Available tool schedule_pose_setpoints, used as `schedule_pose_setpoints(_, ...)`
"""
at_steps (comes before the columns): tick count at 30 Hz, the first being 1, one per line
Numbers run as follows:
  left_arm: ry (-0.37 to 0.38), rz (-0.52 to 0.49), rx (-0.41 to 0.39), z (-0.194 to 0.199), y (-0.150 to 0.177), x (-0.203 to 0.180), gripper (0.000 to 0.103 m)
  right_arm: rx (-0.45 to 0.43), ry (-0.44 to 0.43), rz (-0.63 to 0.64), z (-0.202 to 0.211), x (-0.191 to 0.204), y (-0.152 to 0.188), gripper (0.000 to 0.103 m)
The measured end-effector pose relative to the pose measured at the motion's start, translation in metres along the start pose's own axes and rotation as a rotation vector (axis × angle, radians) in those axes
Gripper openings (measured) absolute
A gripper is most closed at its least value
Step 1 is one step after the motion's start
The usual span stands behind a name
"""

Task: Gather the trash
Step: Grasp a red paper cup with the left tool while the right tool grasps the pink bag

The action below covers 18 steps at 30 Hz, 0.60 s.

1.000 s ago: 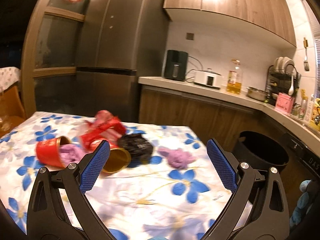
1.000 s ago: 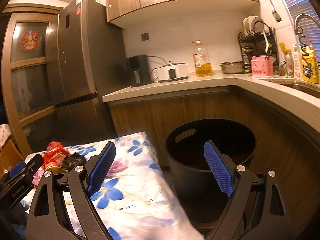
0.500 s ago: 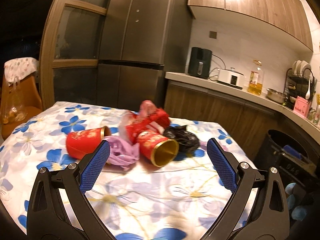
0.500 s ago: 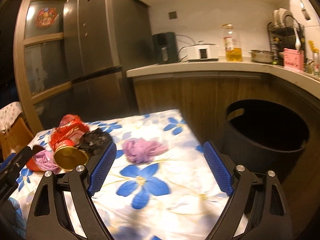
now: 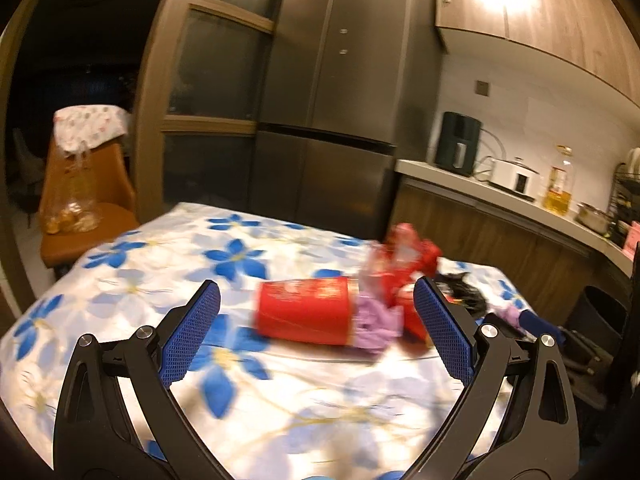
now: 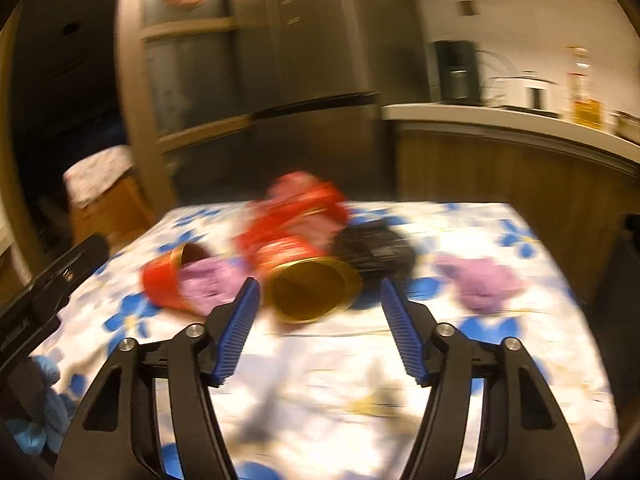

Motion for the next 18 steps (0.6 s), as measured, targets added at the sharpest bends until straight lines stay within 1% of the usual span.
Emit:
schedule_pose_setpoints(1, -0.010, 0.006, 0.000, 0.001, -0.001, 0.007, 0.096, 0.007, -0.015, 0.018, -0.004, 0.009, 0.000, 0.055)
schedule_pose_setpoints(3, -0.029, 0.015, -0.003, 0.005, -0.003, 0.019, 0.096, 0.023, -0.049, 0.059, -0.012, 0.030, 0.001, 0.052)
schedule_pose_setpoints(8, -0.049, 0.035, -0.004, 0.015, -0.004, 0.042, 0.096, 0.063, -0.067, 0.114, -0.038, 0.064, -0.001, 0.051)
schedule_pose_setpoints(11, -0.057, 0.043, -0.007, 0.019, -0.005, 0.053, 0.096, 0.068, -0.057, 0.136, -0.048, 0.073, -0.004, 0.049)
schedule_pose_setpoints(13, -0.055, 0.048, -0.004, 0.020, -0.005, 0.058, 0.096, 0.087, -0.050, 0.146, -0.057, 0.079, -0.004, 0.046)
schedule_pose_setpoints(14, -0.055, 0.048, -0.002, 0.020, -0.005, 0.060, 0.096, 0.096, -0.046, 0.149, -0.060, 0.079, -0.003, 0.043)
schedule_pose_setpoints(17, -0.053, 0.048, 0.001, 0.020, -0.005, 0.062, 0.096, 0.140, -0.042, 0.151, -0.073, 0.082, 0.002, 0.039)
schedule_pose_setpoints(18, -0.051, 0.048, 0.002, 0.021, -0.004, 0.063, 0.096, 0.151, -0.043, 0.156, -0.075, 0.083, 0.004, 0.035)
Point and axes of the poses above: each gripper's, at about its wrist camera, not at the fingertips, and z roughly against the way its jaws point, x to its left, y to its underside, the point moved 3 cm from there along -z, roughly the way its jaws point, and after that the axes turned 8 degrees about y, right-handed, at the moved point
